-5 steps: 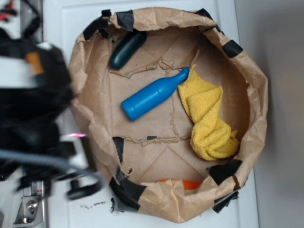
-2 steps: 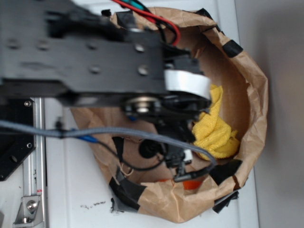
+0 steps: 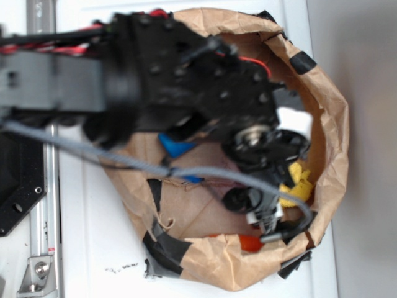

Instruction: Grab the yellow cloth.

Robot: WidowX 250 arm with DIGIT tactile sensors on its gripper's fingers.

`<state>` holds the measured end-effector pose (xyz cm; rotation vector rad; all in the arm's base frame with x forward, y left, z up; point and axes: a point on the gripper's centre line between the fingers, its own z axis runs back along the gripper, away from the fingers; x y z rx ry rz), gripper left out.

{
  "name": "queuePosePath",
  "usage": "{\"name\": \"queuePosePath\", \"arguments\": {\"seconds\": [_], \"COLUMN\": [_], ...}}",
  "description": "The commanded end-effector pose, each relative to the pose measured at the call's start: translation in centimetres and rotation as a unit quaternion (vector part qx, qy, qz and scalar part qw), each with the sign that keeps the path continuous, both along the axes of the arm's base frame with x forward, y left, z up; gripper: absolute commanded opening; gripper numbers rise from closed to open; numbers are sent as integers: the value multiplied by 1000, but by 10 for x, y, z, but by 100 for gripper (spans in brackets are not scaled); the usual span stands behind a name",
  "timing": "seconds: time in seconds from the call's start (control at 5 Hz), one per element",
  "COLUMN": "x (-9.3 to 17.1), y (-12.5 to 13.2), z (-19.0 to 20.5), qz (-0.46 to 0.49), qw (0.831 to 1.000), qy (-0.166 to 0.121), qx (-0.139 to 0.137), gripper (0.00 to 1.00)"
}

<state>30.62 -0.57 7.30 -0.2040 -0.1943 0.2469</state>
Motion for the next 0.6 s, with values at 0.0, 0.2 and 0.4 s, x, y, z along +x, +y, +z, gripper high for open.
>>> {"name": "queuePosePath", "arguments": {"seconds": [0.0, 0.2, 0.4], "x": [37, 29, 23], "y": [-10, -8, -4], "z": [-11, -12, -12], "qz": [4, 22, 25], "qw": [999, 999, 998], "qy": [-28, -24, -17], "qx": [32, 39, 48], "gripper": [100, 0, 0]}}
